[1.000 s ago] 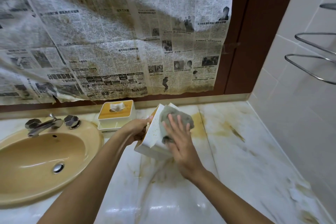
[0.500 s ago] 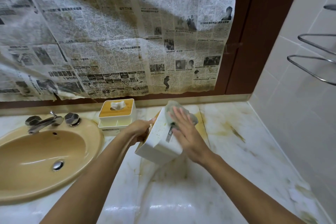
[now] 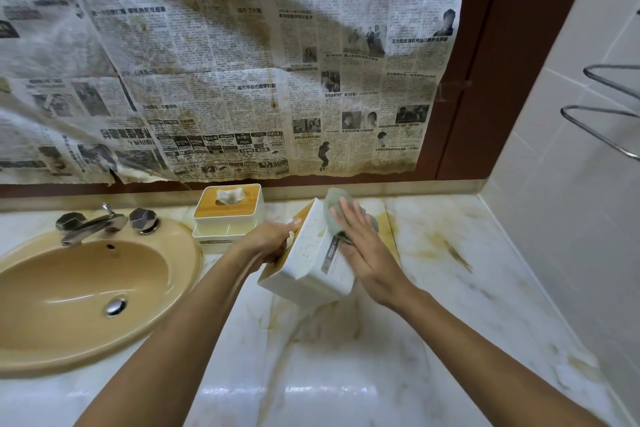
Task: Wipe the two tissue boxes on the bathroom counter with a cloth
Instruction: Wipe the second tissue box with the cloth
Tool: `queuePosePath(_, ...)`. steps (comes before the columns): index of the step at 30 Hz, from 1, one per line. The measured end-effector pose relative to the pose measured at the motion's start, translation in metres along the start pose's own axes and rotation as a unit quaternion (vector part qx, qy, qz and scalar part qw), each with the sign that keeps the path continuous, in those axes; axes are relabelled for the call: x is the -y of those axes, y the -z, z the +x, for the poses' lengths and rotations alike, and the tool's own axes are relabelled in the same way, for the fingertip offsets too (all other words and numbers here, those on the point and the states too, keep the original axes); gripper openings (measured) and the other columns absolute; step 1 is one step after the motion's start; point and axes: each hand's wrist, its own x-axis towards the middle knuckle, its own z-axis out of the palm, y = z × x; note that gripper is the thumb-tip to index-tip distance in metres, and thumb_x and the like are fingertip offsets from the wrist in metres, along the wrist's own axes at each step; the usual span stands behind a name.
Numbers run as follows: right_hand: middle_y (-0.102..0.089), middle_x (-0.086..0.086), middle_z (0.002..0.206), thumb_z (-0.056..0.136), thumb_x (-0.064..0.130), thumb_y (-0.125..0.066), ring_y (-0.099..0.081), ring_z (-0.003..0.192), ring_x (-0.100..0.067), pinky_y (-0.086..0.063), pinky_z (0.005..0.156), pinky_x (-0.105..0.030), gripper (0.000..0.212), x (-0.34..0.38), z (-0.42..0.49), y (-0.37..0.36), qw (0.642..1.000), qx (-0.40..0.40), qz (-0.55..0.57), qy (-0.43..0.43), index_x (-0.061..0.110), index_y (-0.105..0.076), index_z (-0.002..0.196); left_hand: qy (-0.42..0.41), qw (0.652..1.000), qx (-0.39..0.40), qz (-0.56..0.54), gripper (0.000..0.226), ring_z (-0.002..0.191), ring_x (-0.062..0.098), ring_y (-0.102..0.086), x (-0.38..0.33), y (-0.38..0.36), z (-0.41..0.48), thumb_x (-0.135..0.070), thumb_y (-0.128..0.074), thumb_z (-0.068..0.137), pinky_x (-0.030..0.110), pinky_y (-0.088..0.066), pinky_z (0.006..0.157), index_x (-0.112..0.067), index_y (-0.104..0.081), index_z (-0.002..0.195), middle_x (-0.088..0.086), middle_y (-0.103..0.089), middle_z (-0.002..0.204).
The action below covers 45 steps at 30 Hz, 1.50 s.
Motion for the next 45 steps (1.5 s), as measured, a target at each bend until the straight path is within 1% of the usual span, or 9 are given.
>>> queuePosePath(9, -0.01, -0.006, 0.167, 0.106, 0.021, -0.039, -0.003, 0.154, -0.03, -0.004, 0.125, -0.043, 0.052, -0.004, -0.043, -0.018, 0.956, 0.104, -0.158, 0.224, 0.02, -0.025, 0.156, -0.028, 1.0, 0.01, 0.004, 0.041, 0.051, 0.015, -0.025, 0.005, 0.007, 0.001, -0.055, -0.053, 0.093, 0.028, -0.02, 0.052, -0.015, -0.052, 0.085, 0.006, -0.034, 0.063)
queuePosePath(15, -0.007, 0.015, 0.166, 0.103, 0.009, -0.043, 0.004, 0.153, -0.011, 0.002, 0.124, -0.031, 0.06, -0.017, -0.011, -0.001, 0.999, 0.02, -0.026, 0.022, 0.03, -0.022, 0.155, -0.022, 0.999, 0.006, 0.043, 0.043, 0.06, 0.018, -0.031, 0.009, 0.004, 0.004, -0.058, -0.051, 0.093, 0.029, -0.026, 0.056, -0.016, -0.057, 0.082, 0.007, -0.04, 0.069)
queuePosePath(17, -0.025, 0.016, 0.161, 0.105, 0.023, -0.042, -0.014, 0.151, -0.006, -0.013, 0.123, -0.03, 0.051, -0.013, 0.001, 0.006, 0.998, 0.007, 0.047, -0.046, 0.036, -0.028, 0.153, -0.02, 0.999, 0.007, 0.04, 0.046, 0.063, 0.02, -0.036, 0.01, 0.004, 0.005, -0.059, -0.053, 0.091, 0.029, -0.029, 0.058, -0.015, -0.063, 0.083, 0.007, -0.044, 0.076)
queuePosePath(19, -0.065, -0.001, 0.123, 0.105, 0.031, -0.041, -0.061, 0.112, -0.019, -0.05, 0.097, -0.044, 0.039, -0.006, 0.008, 0.013, 0.985, -0.026, 0.122, -0.122, 0.035, -0.047, 0.144, -0.035, 0.999, 0.006, 0.029, 0.046, 0.053, 0.016, -0.04, 0.008, 0.004, 0.003, -0.053, -0.053, 0.095, 0.027, -0.031, 0.055, -0.016, -0.062, 0.07, 0.004, -0.05, 0.064)
queuePosePath(21, -0.066, -0.021, 0.079, 0.107, 0.025, -0.039, -0.063, 0.063, -0.026, -0.054, 0.058, -0.052, 0.027, 0.002, 0.012, 0.018, 0.966, -0.083, 0.176, -0.17, 0.028, -0.062, 0.121, -0.068, 0.997, 0.01, 0.03, 0.048, 0.049, 0.012, -0.042, 0.008, 0.005, 0.0, -0.05, -0.052, 0.097, 0.027, -0.033, 0.054, -0.018, -0.058, 0.062, -0.003, -0.053, 0.057)
queuePosePath(22, -0.066, -0.02, 0.078, 0.107, 0.022, -0.038, -0.063, 0.061, -0.028, -0.053, 0.055, -0.049, 0.026, 0.006, 0.013, 0.021, 0.958, -0.116, 0.19, -0.18, 0.025, -0.063, 0.114, -0.089, 0.995, 0.016, 0.038, 0.049, 0.049, 0.011, -0.04, 0.009, 0.007, 0.0, -0.05, -0.052, 0.096, 0.028, -0.031, 0.054, -0.017, -0.055, 0.061, -0.002, -0.05, 0.057)
queuePosePath(26, -0.07, -0.001, 0.1, 0.107, 0.024, -0.037, -0.066, 0.09, -0.01, -0.05, 0.072, -0.014, 0.027, 0.002, 0.012, 0.026, 0.927, -0.229, 0.208, -0.212, 0.021, -0.064, 0.106, -0.138, 0.984, 0.025, 0.11, 0.046, 0.053, 0.012, -0.042, 0.012, 0.018, -0.002, -0.05, -0.053, 0.096, 0.029, -0.031, 0.06, -0.015, -0.052, 0.066, 0.002, -0.049, 0.061)
queuePosePath(33, -0.069, -0.01, 0.098, 0.106, 0.033, -0.037, -0.065, 0.096, -0.027, -0.053, 0.084, -0.045, 0.033, -0.01, -0.007, 0.026, 0.899, -0.271, 0.196, -0.283, 0.015, -0.064, 0.096, -0.185, 0.918, 0.023, 0.35, 0.051, 0.056, 0.015, -0.047, 0.01, 0.023, 0.005, -0.05, -0.055, 0.094, 0.031, -0.034, 0.059, -0.016, -0.048, 0.056, -0.002, -0.05, 0.055)
queuePosePath(45, -0.073, -0.007, 0.107, 0.106, 0.03, -0.041, -0.068, 0.104, -0.022, -0.054, 0.091, -0.04, 0.031, -0.007, -0.016, 0.018, 0.872, -0.215, 0.29, -0.331, 0.015, -0.068, 0.106, -0.188, 0.826, 0.057, 0.528, 0.06, 0.071, 0.019, -0.056, 0.003, -0.009, 0.027, -0.062, -0.05, 0.091, 0.032, -0.037, 0.06, -0.006, -0.067, 0.077, 0.002, -0.059, 0.07)
